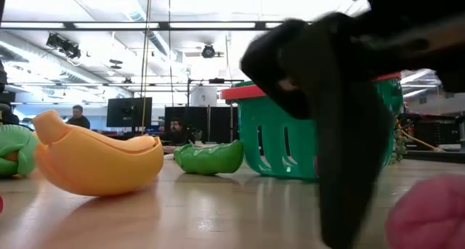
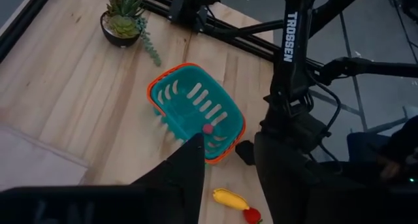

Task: Pick and placing Produce into tupperware
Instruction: Put the pink peach into the blue basket

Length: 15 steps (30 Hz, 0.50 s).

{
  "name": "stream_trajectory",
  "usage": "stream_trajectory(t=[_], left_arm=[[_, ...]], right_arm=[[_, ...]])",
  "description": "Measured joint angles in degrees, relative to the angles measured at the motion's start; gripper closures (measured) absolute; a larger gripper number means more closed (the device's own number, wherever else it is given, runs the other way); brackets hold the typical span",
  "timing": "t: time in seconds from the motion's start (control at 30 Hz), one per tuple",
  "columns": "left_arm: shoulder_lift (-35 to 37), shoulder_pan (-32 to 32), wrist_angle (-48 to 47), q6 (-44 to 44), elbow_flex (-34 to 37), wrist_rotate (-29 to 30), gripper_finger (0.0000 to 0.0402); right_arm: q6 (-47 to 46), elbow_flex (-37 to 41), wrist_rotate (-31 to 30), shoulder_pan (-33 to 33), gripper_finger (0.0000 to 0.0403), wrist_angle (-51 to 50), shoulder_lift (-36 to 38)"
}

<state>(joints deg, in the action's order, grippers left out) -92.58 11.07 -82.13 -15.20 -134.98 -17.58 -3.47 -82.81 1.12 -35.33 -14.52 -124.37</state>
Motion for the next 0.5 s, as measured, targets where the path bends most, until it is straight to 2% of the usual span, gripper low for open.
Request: stream_trajectory(t=[0.17, 0.5], left_arm=[[0.0, 0.0, 0.0, 0.0, 0.0, 0.0, 0.0263], [0.0, 0.0, 0.0, 0.0, 0.0, 0.0, 0.0271]], right_arm=[[-3.9, 0.0, -0.4, -0.4, 0.0186, -0.2, 0.7], [-4.5, 0.0, -0.7, -0.6, 0.0194, -1.0, 0.7]])
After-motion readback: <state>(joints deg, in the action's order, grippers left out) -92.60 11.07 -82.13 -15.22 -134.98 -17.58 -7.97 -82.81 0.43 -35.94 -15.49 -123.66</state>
